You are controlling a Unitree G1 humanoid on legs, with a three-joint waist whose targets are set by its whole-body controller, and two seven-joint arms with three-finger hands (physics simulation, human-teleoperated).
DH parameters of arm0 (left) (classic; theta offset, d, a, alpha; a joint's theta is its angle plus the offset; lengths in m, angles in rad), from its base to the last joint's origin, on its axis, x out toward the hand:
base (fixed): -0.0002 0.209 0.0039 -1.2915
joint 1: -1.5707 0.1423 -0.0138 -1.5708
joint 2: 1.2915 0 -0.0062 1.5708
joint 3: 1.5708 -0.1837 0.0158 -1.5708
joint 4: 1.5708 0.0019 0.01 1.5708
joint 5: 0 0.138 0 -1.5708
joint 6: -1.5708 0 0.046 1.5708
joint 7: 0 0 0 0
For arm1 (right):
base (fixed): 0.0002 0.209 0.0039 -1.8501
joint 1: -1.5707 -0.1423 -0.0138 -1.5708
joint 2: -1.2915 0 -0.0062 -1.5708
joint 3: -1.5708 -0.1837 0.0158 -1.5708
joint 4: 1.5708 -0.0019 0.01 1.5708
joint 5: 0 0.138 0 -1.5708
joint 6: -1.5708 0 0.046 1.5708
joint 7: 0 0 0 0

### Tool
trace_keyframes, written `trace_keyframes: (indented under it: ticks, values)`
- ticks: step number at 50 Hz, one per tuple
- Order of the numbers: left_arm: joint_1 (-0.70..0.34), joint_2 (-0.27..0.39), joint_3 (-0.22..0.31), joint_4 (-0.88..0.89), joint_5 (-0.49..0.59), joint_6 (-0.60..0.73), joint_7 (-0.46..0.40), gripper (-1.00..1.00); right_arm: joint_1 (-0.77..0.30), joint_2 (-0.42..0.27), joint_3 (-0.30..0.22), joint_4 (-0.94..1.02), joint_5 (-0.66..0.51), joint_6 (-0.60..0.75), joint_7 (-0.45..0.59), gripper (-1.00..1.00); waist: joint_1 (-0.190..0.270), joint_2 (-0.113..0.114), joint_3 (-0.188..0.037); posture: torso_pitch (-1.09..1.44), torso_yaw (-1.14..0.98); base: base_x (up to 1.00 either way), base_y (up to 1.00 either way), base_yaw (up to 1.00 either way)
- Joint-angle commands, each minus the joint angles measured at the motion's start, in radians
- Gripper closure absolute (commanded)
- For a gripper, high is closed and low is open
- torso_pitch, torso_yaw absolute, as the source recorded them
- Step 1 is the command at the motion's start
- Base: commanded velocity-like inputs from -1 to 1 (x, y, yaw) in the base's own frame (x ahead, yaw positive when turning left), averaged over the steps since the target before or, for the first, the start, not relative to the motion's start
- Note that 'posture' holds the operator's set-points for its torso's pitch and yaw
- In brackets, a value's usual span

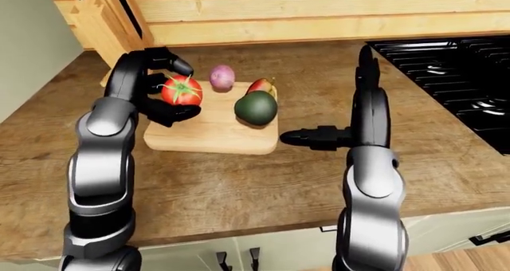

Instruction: Place the avocado, onion, tomato and bell pepper on the cutting board.

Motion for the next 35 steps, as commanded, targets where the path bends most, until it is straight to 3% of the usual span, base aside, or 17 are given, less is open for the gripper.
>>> trace_keyframes:
  ticks: [1,17,35]
  values:
    - [-0.019,0.004,0.011,-0.025,-0.006,-0.045,0.030,0.76,-0.022,-0.009,-0.006,-0.030,-0.008,-0.027,-0.006,-1.00,0.000,-0.008,-0.018,0.00,0.00,0.00,0.00,0.00]
    - [0.027,0.004,-0.001,0.043,-0.024,-0.099,0.052,0.66,-0.044,-0.016,-0.003,-0.034,-0.016,-0.006,0.004,-1.00,-0.003,0.002,-0.025,0.00,0.00,0.00,0.00,0.00]
    - [0.065,-0.001,-0.003,0.044,-0.014,-0.110,0.051,0.13,-0.025,-0.014,-0.012,-0.034,-0.009,-0.021,0.000,-1.00,-0.006,0.009,-0.030,0.00,0.00,0.00,0.00,0.00]
